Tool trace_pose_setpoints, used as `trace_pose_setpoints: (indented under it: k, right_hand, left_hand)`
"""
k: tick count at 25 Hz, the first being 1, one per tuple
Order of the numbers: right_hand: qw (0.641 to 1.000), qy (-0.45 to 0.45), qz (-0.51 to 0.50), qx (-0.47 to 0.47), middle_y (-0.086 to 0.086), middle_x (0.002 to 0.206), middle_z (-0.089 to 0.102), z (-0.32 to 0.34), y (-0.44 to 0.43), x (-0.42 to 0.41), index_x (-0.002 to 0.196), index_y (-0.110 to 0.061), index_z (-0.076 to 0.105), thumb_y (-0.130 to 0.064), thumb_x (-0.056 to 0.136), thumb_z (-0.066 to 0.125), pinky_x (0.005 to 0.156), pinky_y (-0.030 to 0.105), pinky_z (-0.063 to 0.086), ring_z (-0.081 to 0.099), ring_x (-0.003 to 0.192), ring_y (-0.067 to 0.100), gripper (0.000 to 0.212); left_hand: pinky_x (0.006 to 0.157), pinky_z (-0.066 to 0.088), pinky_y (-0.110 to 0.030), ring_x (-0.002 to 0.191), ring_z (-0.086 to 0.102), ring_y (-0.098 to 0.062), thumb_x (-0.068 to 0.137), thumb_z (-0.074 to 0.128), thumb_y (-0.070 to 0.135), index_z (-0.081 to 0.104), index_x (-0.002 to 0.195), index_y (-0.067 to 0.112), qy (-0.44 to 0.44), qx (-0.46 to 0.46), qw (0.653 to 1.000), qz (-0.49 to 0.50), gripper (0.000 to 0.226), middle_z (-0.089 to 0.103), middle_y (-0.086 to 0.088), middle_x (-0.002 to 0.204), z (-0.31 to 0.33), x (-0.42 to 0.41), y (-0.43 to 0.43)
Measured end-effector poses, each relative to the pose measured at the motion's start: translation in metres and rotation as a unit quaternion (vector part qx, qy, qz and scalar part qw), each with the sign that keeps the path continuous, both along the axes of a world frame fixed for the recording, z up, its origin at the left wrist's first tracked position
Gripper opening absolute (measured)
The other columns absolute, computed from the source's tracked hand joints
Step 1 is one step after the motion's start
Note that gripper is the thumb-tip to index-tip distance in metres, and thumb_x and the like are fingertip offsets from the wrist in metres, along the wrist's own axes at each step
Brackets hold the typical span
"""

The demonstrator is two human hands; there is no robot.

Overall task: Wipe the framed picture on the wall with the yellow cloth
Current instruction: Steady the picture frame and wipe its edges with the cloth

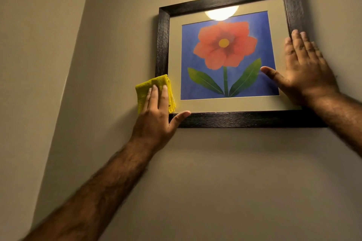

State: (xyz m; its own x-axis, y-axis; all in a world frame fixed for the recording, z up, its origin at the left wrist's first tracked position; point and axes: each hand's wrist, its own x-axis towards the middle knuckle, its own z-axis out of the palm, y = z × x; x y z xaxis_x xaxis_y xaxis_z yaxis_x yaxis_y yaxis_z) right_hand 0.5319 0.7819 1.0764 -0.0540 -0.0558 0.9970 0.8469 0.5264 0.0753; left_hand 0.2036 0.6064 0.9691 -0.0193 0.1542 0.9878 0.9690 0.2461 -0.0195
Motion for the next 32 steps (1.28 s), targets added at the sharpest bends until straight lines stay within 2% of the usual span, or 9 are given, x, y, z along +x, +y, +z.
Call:
trace_pose_setpoints:
  k: [3,6,13,15,18,27,29,32]
  right_hand:
    - [1.0,-0.001,0.001,0.0,0.016,0.171,0.006,0.0,0.0,0.001,0.161,-0.003,0.01,-0.084,0.088,0.019,0.129,0.044,0.008,0.007,0.16,0.029,0.11]
    - [1.0,-0.002,0.0,0.002,0.017,0.171,0.006,0.0,0.001,0.0,0.161,-0.002,0.01,-0.085,0.088,0.019,0.129,0.045,0.008,0.007,0.16,0.03,0.111]
    - [1.0,-0.003,-0.009,0.005,0.015,0.172,0.004,0.001,0.003,0.0,0.161,-0.003,0.01,-0.085,0.087,0.018,0.129,0.043,0.007,0.005,0.16,0.028,0.11]
    - [1.0,0.0,-0.011,0.007,0.016,0.172,0.005,0.001,0.004,0.0,0.161,-0.003,0.01,-0.084,0.087,0.018,0.129,0.043,0.007,0.006,0.16,0.029,0.11]
    - [1.0,0.0,-0.006,0.011,0.016,0.171,0.006,0.001,0.003,0.0,0.161,-0.003,0.011,-0.083,0.088,0.02,0.129,0.044,0.008,0.007,0.16,0.029,0.109]
    - [1.0,-0.003,0.001,0.0,0.015,0.172,0.004,-0.001,0.001,0.0,0.161,-0.004,0.008,-0.085,0.088,0.017,0.129,0.044,0.008,0.006,0.16,0.029,0.109]
    - [1.0,-0.004,0.0,-0.001,0.015,0.172,0.004,-0.001,0.0,0.0,0.161,-0.004,0.008,-0.085,0.088,0.016,0.129,0.045,0.008,0.006,0.16,0.028,0.11]
    - [1.0,0.0,-0.005,-0.001,0.014,0.172,0.003,-0.002,0.001,-0.001,0.162,-0.004,0.008,-0.085,0.088,0.016,0.129,0.044,0.008,0.005,0.16,0.028,0.109]
  left_hand:
    - [0.123,0.023,-0.048,0.155,0.014,-0.037,0.088,0.012,0.082,0.018,0.158,0.005,0.028,-0.006,0.999,0.038,0.104,0.009,-0.02,0.168,-0.001,-0.004,0.008]
    - [0.126,0.017,-0.047,0.155,0.011,-0.038,0.087,0.014,0.081,0.018,0.157,-0.001,0.063,-0.01,0.997,0.047,0.108,0.012,-0.02,0.167,0.012,-0.009,0.011]
    - [0.128,0.003,-0.043,0.157,-0.005,-0.025,0.082,0.022,0.087,-0.002,0.159,0.007,0.003,-0.015,1.0,-0.001,0.114,-0.005,-0.009,0.17,0.146,-0.009,0.011]
    - [0.128,0.003,-0.043,0.157,-0.006,-0.022,0.08,0.02,0.088,-0.003,0.159,0.009,0.005,-0.02,1.0,0.001,0.115,-0.006,-0.007,0.17,0.162,-0.01,0.009]
    - [0.128,0.004,-0.041,0.157,-0.006,-0.02,0.083,0.023,0.085,-0.003,0.16,0.009,0.027,-0.016,0.999,-0.008,0.11,-0.006,-0.006,0.17,0.136,-0.017,0.008]
    - [0.126,0.016,-0.041,0.157,-0.005,-0.018,0.087,0.014,0.083,0.003,0.16,0.013,0.039,-0.054,0.998,0.01,0.103,-0.006,-0.003,0.17,-0.033,-0.026,-0.003]
    - [0.126,0.016,-0.04,0.157,-0.005,-0.018,0.087,0.014,0.084,0.003,0.16,0.013,0.045,-0.062,0.997,0.021,0.103,-0.005,-0.003,0.17,-0.034,-0.03,-0.005]
    - [0.126,0.015,-0.04,0.157,-0.001,-0.02,0.087,0.017,0.083,0.005,0.16,0.011,0.048,-0.041,0.998,0.012,0.103,-0.002,-0.005,0.17,0.011,-0.031,-0.002]
